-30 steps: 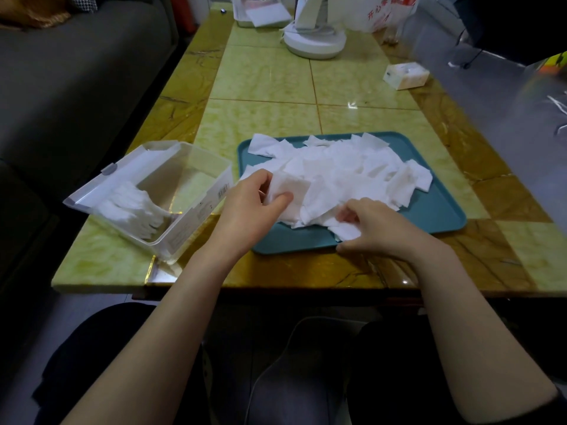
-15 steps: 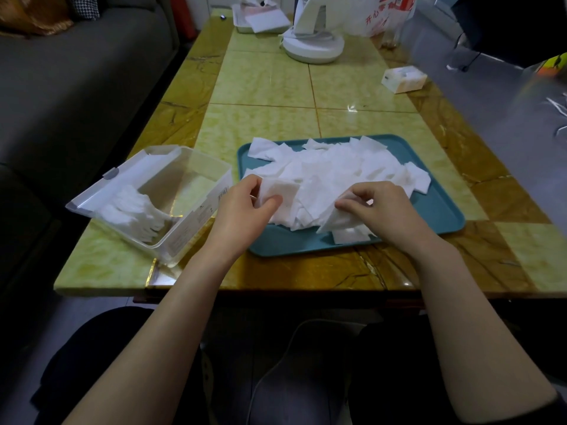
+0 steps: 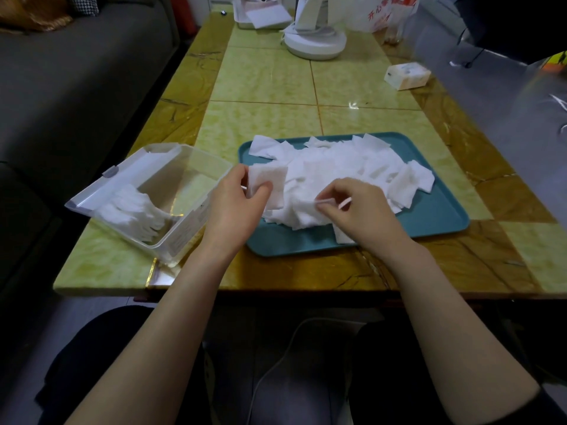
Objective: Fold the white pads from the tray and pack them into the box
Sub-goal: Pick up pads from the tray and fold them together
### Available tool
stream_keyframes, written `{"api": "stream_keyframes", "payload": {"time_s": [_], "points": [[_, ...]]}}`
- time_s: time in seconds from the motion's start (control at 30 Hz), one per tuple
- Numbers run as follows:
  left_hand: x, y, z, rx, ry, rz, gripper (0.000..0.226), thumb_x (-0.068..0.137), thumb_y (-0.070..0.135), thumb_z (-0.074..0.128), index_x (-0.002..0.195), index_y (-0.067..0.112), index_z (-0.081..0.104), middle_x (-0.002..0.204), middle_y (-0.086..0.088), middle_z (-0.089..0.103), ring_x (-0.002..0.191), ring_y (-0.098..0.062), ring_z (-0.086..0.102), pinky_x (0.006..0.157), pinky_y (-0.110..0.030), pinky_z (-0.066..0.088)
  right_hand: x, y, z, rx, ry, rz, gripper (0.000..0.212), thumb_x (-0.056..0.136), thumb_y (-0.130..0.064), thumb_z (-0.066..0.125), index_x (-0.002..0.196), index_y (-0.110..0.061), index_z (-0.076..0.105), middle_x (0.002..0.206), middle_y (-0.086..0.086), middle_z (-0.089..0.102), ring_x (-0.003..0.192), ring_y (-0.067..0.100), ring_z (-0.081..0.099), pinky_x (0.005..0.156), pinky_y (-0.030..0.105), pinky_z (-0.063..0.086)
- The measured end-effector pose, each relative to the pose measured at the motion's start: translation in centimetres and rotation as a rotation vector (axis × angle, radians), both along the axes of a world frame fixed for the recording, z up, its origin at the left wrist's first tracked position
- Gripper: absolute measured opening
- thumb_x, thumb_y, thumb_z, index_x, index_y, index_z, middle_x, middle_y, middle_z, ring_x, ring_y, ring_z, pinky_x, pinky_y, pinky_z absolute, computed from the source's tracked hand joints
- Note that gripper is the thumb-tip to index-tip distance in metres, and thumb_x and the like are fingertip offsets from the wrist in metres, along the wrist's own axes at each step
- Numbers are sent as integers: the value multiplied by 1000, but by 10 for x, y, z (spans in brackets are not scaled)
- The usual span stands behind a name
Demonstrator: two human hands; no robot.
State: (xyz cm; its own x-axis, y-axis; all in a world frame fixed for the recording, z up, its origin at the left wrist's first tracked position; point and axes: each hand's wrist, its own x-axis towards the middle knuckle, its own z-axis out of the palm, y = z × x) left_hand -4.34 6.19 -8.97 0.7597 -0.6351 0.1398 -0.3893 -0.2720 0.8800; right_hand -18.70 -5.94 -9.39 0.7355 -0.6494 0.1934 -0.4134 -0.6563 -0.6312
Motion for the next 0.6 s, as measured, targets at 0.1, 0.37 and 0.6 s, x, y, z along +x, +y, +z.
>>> {"api": "stream_keyframes", "payload": {"time_s": [0.1,0.37,0.6], "points": [[2,0,2,-10,7,13,23,88,16,60,71,23,45,70,10,52,61,-3,46,48,-10,35,-3,6,-2,8,283,142,10,83,-34,65,82,-25,66,85,-8,67,78,7,59,75,29,51],[1,-1,-2,-29,29,-22,9,88,16,60,87,9,55,74,6,55,64,-5,48,52,-12,37,-2,9,2,42,266,105,5,92,-25,53,94,-22,55,90,-7,62,86,13,58,78,30,50],[-1,-3,-1,-33,107,-33,14,90,16,57,97,5,57,92,-10,62,83,-20,56,67,-29,43,7,15,10,395,-250,-15,10,95,-15,50,86,-19,50,77,-3,57,67,11,57,57,15,49]]}}
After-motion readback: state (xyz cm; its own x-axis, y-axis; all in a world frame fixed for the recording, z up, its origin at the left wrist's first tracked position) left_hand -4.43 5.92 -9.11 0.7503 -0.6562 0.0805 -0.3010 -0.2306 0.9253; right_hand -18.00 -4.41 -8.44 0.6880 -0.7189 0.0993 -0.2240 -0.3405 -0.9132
